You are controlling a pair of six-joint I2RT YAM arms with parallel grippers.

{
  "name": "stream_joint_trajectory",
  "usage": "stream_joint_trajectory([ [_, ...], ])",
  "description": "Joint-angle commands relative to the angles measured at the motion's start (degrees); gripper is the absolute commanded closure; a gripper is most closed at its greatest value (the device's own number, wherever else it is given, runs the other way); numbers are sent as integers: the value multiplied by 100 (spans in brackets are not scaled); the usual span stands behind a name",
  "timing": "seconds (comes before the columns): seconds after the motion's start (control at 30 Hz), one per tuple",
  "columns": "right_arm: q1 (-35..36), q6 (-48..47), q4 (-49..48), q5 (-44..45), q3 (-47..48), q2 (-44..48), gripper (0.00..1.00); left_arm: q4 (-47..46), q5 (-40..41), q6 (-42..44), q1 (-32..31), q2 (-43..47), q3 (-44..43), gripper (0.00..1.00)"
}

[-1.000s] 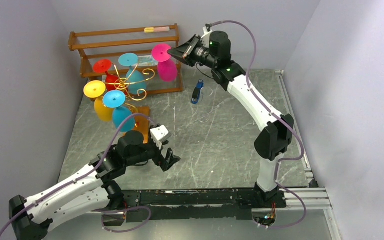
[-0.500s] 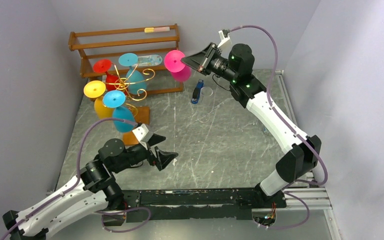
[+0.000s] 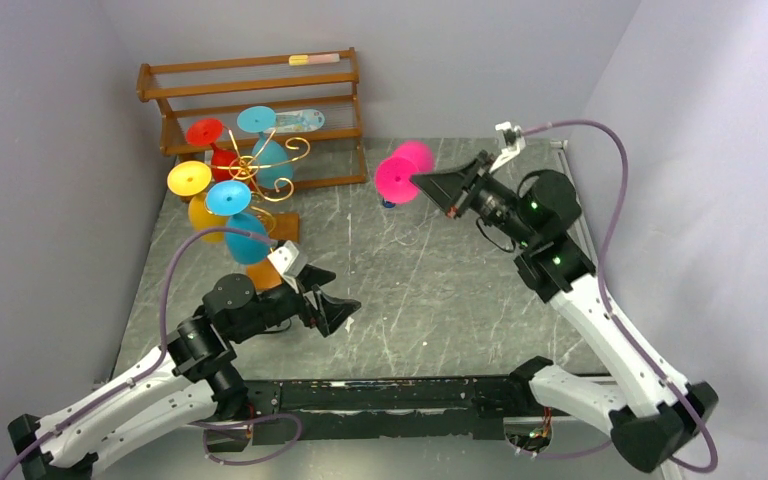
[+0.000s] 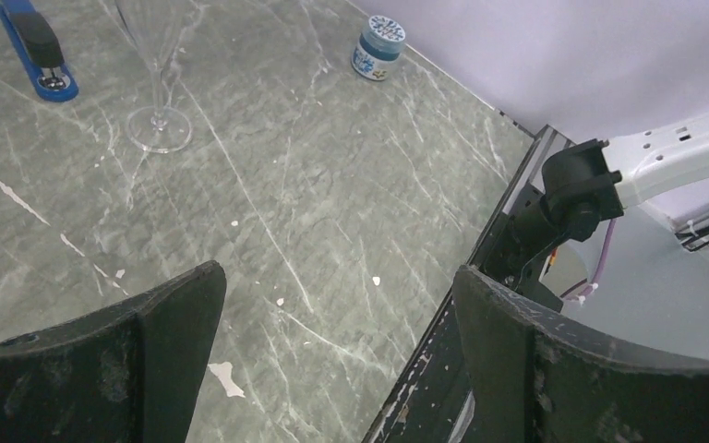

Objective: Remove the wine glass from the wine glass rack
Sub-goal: Place the wine glass at the center of the board.

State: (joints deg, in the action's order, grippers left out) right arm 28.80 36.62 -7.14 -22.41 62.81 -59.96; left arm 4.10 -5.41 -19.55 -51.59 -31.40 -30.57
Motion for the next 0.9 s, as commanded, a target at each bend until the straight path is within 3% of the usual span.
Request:
stream_joint_trajectory([
  [0.0, -3, -464, 4, -10, -667, 613, 100, -237, 72, -82, -14, 84, -9, 3],
  [0.17, 10, -692, 314, 61, -1240, 1301, 100, -356, 68, -225, -14, 181, -13, 3],
  [0.3, 28, -796, 494, -303, -1484, 1296, 100, -441, -273, -372, -14, -7, -135, 24],
  [0.43, 186, -689, 546, -438, -1600, 1041, 100, -573, -582, -514, -9, -260, -306, 19],
  [0.6, 693, -680, 238, -402, -1763, 754, 100, -1378, -661, -1211, -9, -343, -176, 16],
  [0.87, 754, 126, -1401, -821, -2513, 679, 100, -1677, -235, -2000, -11, -140, -219, 21],
])
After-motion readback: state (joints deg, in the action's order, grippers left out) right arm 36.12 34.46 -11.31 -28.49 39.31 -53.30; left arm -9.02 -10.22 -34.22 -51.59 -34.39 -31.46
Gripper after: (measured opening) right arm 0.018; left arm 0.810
